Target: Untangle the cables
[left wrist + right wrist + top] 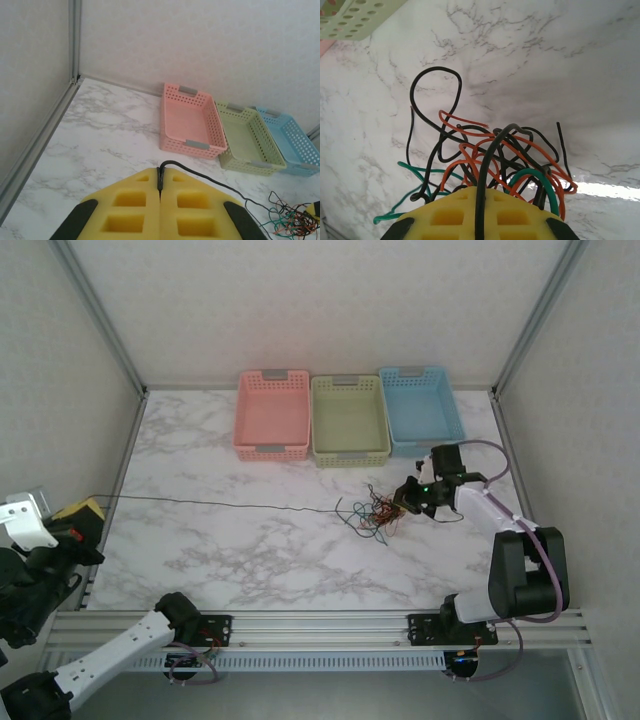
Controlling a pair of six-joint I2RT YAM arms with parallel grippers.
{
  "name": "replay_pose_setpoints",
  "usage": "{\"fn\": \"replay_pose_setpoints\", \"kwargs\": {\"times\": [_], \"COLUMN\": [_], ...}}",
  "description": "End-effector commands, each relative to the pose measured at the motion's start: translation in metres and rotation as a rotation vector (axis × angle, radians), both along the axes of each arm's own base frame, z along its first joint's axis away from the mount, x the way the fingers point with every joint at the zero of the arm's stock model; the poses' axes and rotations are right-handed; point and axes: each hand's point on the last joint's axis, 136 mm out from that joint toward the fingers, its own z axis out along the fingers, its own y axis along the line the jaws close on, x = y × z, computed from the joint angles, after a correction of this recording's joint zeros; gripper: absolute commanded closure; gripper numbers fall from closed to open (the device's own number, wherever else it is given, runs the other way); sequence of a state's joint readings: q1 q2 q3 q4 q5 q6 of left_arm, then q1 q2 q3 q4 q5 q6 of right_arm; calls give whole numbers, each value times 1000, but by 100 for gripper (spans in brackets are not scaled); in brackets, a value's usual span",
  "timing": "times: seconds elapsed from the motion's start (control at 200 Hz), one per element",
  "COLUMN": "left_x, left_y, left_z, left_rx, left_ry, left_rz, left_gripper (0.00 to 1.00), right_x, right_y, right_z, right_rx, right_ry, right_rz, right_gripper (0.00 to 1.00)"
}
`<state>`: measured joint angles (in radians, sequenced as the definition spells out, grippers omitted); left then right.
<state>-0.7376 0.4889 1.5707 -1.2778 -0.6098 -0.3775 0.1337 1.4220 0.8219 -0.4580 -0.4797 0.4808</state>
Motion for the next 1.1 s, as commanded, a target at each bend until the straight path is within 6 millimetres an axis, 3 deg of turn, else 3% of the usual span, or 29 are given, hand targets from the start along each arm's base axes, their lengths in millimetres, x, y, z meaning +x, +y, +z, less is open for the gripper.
{"fn": "replay_pose_setpoints", "kwargs": {"times": [0.0,0.16,0.4,0.501,0.646,0.736,0.896,1.096], "left_x": [-7,-14,-15,-14,-8,-3,4,8], "left_y": [18,31,31,29,18,10,-2,-8], "left_z": [6,10,9,8,6,3,1,2], "left_rx": [17,10,-9,-7,0,13,18,29], "left_ry": [-33,-61,-68,-67,-52,-36,-20,-13], "left_rz": [57,87,65,59,22,2,-28,-36], "left_gripper": [100,100,100,100,100,100,100,100], "right_x": [2,1,0,1,-1,-6,-14,-20], "right_y": [-3,-12,-18,-22,1,22,44,47], "right_z": [9,6,7,14,48,57,50,12], "right_rx": [41,62,41,6,-42,-139,-350,-542], "right_ry": [-24,-9,-5,-32,-144,-166,-175,-63], "right_rz": [-33,-67,-75,-74,46,164,316,435], "right_gripper": [89,88,66,63,59,55,48,47]}}
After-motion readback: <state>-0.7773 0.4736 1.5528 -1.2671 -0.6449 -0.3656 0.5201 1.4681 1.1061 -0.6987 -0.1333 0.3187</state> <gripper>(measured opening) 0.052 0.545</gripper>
